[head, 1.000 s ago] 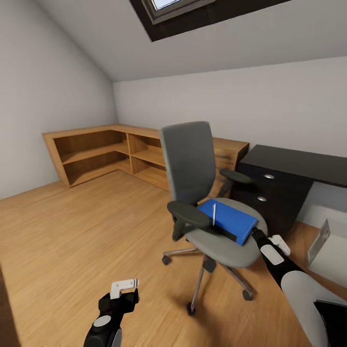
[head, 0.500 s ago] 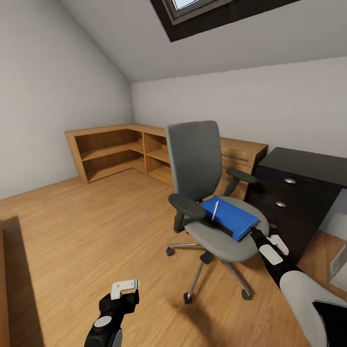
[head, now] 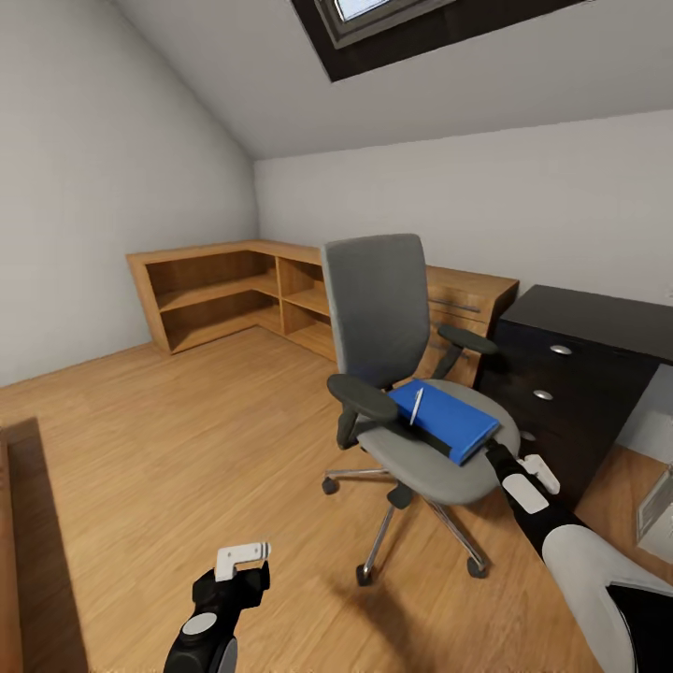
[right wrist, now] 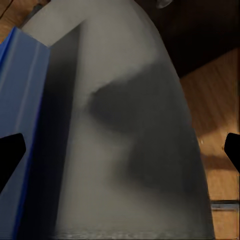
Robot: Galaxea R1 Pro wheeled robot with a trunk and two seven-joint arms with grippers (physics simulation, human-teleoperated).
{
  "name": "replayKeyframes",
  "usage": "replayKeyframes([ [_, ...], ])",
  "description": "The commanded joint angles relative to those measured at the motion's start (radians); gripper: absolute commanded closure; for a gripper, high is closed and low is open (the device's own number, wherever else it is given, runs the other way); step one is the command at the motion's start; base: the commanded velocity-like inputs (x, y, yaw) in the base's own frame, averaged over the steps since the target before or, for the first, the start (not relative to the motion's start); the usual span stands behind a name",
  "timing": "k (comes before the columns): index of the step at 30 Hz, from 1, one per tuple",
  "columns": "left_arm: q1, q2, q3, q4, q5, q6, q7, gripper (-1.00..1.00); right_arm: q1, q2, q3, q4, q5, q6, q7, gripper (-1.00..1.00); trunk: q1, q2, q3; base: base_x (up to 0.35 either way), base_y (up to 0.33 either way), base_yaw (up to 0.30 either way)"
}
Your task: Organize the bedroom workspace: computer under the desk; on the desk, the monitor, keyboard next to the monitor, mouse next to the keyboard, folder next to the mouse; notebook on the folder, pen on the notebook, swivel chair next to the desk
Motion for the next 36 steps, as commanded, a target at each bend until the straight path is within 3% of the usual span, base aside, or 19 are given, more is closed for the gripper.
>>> replayKeyframes([
  [1,0.0,0.0,-0.001,-0.001,0.001,0.005,0.005,-1.0,0.0,0.0,0.003,0.0,-0.011,-0.003,-0.002,-1.0,-0.001,0.0,-0.001,-0.233,0.0,0.0],
  [12,0.0,0.0,-0.001,-0.001,0.001,0.005,0.005,-1.0,0.0,0.002,0.002,0.008,-0.012,-0.003,-0.001,-1.0,-0.001,0.0,-0.001,-0.19,0.0,0.0],
  [21,0.0,0.0,-0.001,-0.002,0.001,0.005,0.006,-1.0,0.001,0.025,0.003,0.023,-0.012,0.011,0.0,-1.0,-0.001,0.0,-0.001,-0.008,0.0,0.0],
  [25,0.0,0.0,-0.001,-0.003,0.001,0.005,0.006,-1.0,0.001,0.028,0.003,0.024,-0.012,0.048,0.022,-1.0,-0.001,0.0,-0.001,0.0,0.0,0.0],
  [36,0.0,0.0,-0.011,-0.003,0.001,0.003,0.006,-1.0,0.003,0.032,0.004,0.024,-0.012,0.055,0.039,-1.0,-0.001,0.0,-0.001,0.081,0.0,0.013],
])
